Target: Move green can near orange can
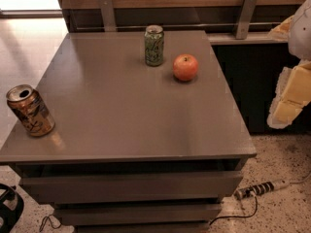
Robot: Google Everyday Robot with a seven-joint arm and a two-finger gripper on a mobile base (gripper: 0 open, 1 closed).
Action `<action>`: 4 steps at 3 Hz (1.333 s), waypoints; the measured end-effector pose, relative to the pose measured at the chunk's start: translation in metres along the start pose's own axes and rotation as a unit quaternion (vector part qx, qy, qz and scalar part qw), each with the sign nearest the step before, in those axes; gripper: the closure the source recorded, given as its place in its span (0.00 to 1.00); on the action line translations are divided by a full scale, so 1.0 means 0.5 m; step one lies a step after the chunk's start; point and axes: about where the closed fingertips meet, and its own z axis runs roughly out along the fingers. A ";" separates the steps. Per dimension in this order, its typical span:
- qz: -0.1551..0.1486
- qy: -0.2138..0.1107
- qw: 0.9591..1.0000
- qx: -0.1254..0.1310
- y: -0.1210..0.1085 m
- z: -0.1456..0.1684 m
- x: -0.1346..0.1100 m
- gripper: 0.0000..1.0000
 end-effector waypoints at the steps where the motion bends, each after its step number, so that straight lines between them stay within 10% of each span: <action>1: 0.000 0.000 1.000 0.000 0.000 0.000 0.000 0.00; 3: 0.037 -0.094 0.994 0.039 -0.115 0.004 -0.058 0.00; 4: 0.069 -0.165 0.982 0.059 -0.195 0.032 -0.105 0.00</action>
Offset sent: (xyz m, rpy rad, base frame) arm 0.0521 -0.0023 0.0235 0.1701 -0.0994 -0.0215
